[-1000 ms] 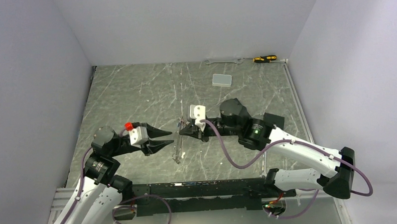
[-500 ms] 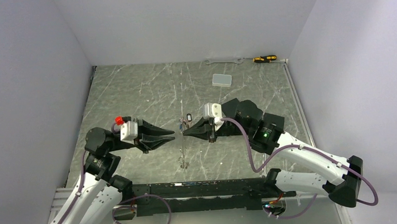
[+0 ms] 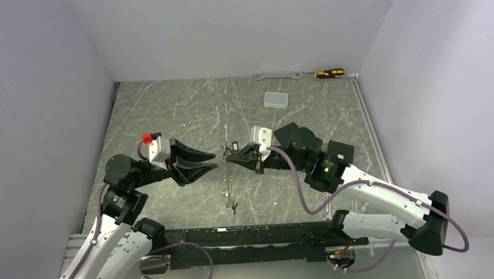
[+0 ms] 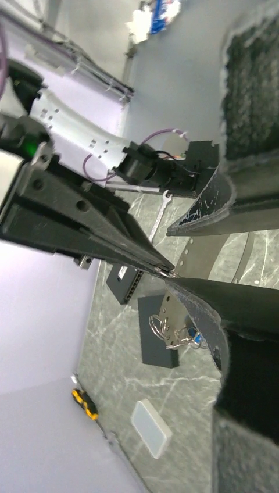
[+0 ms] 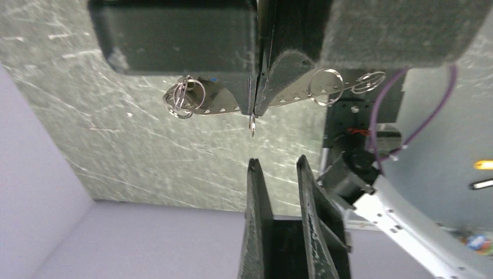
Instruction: Put the keys on the keyring
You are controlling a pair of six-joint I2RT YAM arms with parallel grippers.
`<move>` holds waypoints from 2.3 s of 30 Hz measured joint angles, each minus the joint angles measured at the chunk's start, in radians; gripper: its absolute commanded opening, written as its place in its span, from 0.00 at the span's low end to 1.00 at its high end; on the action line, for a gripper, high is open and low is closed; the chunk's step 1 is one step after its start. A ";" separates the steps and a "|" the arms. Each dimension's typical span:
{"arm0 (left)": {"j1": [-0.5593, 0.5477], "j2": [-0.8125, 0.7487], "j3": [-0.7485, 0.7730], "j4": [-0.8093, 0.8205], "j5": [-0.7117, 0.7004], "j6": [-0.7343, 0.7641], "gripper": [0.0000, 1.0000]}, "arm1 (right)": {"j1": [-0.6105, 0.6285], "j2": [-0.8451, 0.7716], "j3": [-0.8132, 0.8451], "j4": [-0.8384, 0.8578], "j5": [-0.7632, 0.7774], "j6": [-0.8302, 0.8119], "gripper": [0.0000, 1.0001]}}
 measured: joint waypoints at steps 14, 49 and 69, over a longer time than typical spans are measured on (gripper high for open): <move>-0.001 0.139 0.279 -0.506 -0.531 -0.455 0.33 | 0.091 0.167 -0.171 0.334 0.490 -0.158 0.00; -0.001 0.281 0.389 -0.893 -0.721 -0.936 0.30 | 0.291 0.478 -0.124 0.770 0.870 -0.568 0.00; -0.001 0.311 0.345 -0.837 -0.730 -0.949 0.10 | 0.315 0.486 -0.112 0.784 0.883 -0.612 0.00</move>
